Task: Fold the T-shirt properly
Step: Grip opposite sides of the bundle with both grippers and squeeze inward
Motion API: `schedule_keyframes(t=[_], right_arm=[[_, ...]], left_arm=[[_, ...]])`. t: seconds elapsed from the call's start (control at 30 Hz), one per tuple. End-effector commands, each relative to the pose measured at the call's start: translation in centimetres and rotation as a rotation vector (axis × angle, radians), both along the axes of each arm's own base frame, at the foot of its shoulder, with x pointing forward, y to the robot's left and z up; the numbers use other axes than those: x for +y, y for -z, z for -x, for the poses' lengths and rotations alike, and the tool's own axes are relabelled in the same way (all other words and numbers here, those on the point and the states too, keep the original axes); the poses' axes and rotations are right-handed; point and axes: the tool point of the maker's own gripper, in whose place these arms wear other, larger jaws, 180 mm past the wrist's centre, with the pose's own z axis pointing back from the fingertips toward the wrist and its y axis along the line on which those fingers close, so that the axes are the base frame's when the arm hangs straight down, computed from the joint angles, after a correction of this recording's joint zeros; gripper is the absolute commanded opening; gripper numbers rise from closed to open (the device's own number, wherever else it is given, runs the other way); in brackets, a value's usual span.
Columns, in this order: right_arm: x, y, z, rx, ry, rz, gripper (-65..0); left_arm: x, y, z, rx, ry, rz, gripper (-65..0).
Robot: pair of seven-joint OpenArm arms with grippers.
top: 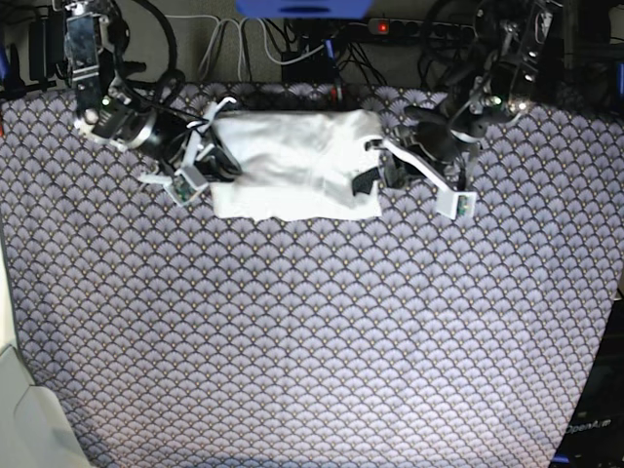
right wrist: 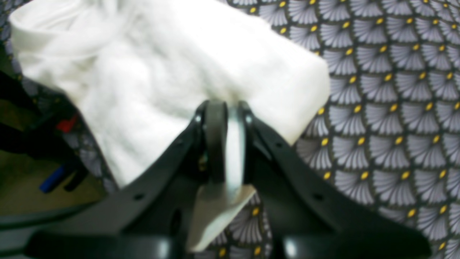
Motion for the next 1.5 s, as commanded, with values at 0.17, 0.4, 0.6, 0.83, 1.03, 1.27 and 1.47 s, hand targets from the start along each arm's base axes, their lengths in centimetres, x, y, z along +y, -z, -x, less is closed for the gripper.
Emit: schedule_keyframes(t=[0.17,0.4,0.6,0.83,1.03,1.27,1.47], right_arm=[[-1.0,-0.1,-0.4,-0.013,0.000,0.011,-59.4],[-1.3,-0.1,-0.5,-0.016,-0.004,0.022,-59.4],[-0.5,-2.3,-0.7,-0.078,-0.030,0.020,-59.4],[2.3,-7.0,-1.0,-0.205,-0.060,-0.037,-59.2],[4.4,-7.7,-2.5,-0.211,-0.077,-0.042,-59.1],[8.3,-9.0,-3.3,-0.225,-0.157,-0.062,-59.1],[11.3,-7.7,-2.7,-0.179,-0.224,-0.101,-59.1]], left_arm=[[-0.1,1.3,-1.4,0.012,-0.031,0.012,-64.7],[0.6,4.3,-2.1,0.081,-0.071,0.001,-64.7],[1.1,5.2,-2.4,0.102,-0.082,-0.012,-64.7],[1.4,5.2,-2.2,0.102,-0.081,-0.017,-64.7],[2.4,3.4,-2.2,0.059,-0.058,-0.043,-64.7],[4.9,2.5,-1.1,0.037,-0.050,-0.111,-64.7],[10.7,2.8,0.4,0.067,-0.196,-0.158,-64.7]])
